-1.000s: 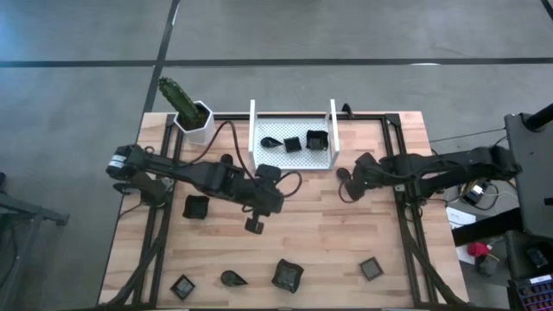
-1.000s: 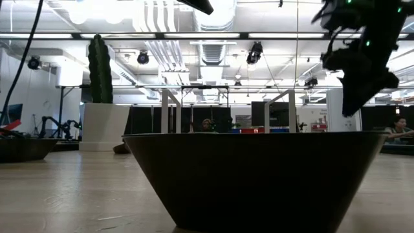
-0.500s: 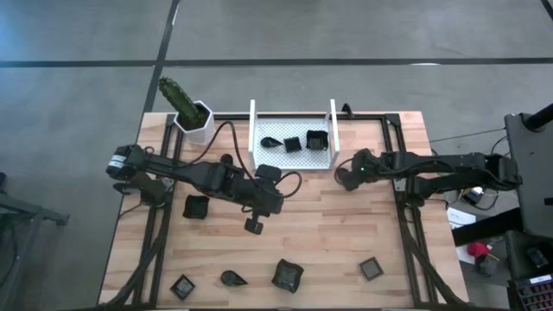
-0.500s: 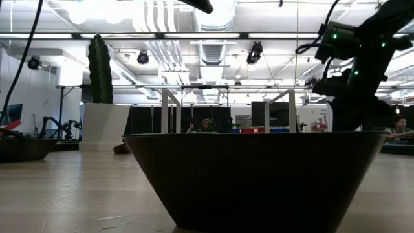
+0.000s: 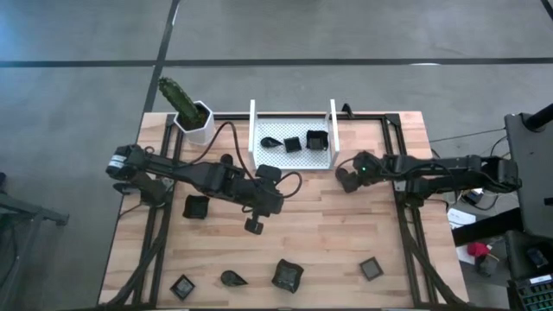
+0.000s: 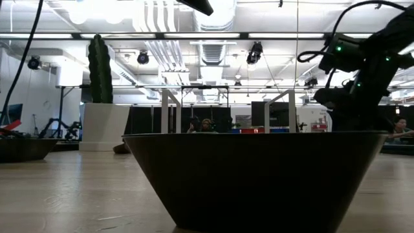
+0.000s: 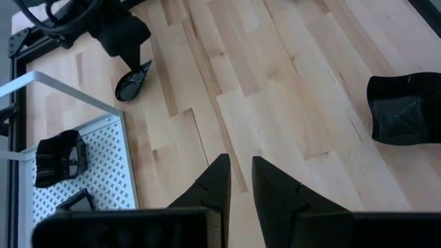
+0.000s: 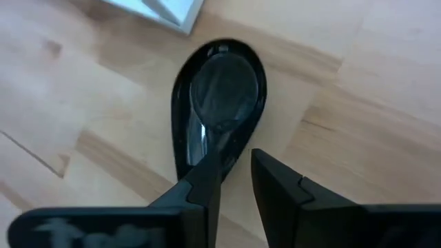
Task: Pick & Place Mini shaped plates
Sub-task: Stack the black drop-shaped plate on top of the black drop-shaped plate on the shelf
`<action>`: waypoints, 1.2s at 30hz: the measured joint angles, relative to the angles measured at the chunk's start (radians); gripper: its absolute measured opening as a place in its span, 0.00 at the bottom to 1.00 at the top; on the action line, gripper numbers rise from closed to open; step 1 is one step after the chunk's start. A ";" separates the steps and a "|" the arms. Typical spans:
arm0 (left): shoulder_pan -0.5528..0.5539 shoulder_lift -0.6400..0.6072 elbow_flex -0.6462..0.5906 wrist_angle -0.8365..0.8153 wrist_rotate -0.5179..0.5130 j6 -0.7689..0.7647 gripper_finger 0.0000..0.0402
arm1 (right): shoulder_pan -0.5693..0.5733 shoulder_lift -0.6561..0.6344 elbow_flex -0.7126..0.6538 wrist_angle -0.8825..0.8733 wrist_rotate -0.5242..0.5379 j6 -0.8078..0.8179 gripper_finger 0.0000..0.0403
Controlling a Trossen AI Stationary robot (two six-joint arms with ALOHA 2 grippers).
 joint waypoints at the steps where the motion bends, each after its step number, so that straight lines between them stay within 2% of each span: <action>1: 0.000 0.000 0.000 0.000 0.000 0.000 0.14 | 0.000 0.000 -0.008 0.007 -0.001 0.001 0.21; 8: 0.000 0.000 0.000 0.005 0.000 0.000 0.14 | 0.000 0.000 -0.039 0.047 0.007 -0.013 0.18; 18: 0.000 0.000 0.000 0.005 0.000 -0.001 0.14 | 0.000 0.000 -0.053 0.116 0.006 -0.082 0.03; 25: 0.000 0.000 0.000 0.005 0.000 -0.003 0.14 | 0.005 0.000 -0.032 0.116 -0.034 -0.128 0.02; 32: 0.000 -0.002 0.000 0.004 0.000 -0.021 0.14 | 0.098 -0.001 0.069 0.116 -0.042 -0.155 0.02; 36: 0.000 -0.003 0.000 0.004 -0.005 -0.041 0.14 | 0.182 0.029 0.147 0.119 0.012 -0.173 0.02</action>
